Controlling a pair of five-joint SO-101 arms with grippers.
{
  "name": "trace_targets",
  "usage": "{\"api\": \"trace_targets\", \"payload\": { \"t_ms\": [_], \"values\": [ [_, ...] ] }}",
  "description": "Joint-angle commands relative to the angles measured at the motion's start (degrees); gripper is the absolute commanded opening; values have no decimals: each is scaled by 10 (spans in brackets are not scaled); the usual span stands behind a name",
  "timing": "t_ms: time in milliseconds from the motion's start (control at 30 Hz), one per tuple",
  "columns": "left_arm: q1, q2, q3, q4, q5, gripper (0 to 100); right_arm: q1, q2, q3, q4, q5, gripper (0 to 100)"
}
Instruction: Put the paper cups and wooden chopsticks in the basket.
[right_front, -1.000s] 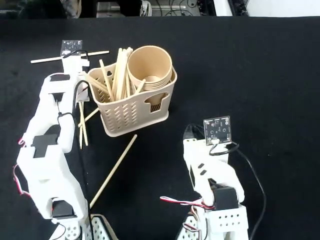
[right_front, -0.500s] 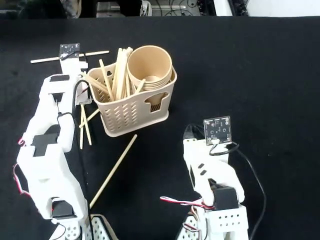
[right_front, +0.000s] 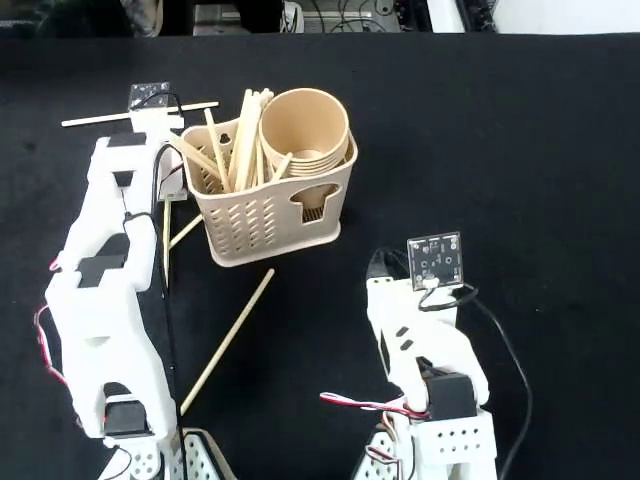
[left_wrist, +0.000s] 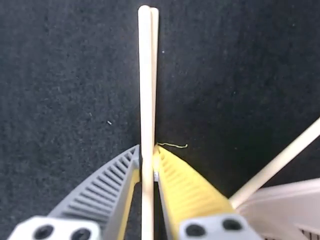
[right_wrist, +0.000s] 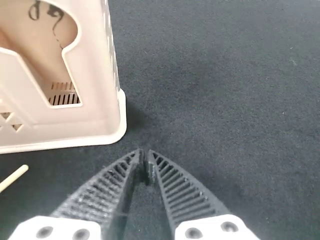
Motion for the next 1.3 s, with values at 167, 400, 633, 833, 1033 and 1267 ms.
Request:
{"api": "trace_targets", "payload": {
  "t_ms": [167,400,633,833,1033,1267],
  "values": [
    [-34,-20,-2,20,2,28,7,-51,-2,2,-2,18],
    [-78,-51,12,18,68,28,7,-51,-2,2,-2,18],
    [-136,-102,11,19,120,28,7,-51,-2,2,-2,18],
    [-182,-223,12,67,119,28,7,-51,-2,2,-2,18],
    [-182,-433,43,136,101,28,7,-51,-2,2,-2,18],
    [-152,-723,187,67,102,28,7,-51,-2,2,-2,18]
  ]
}}
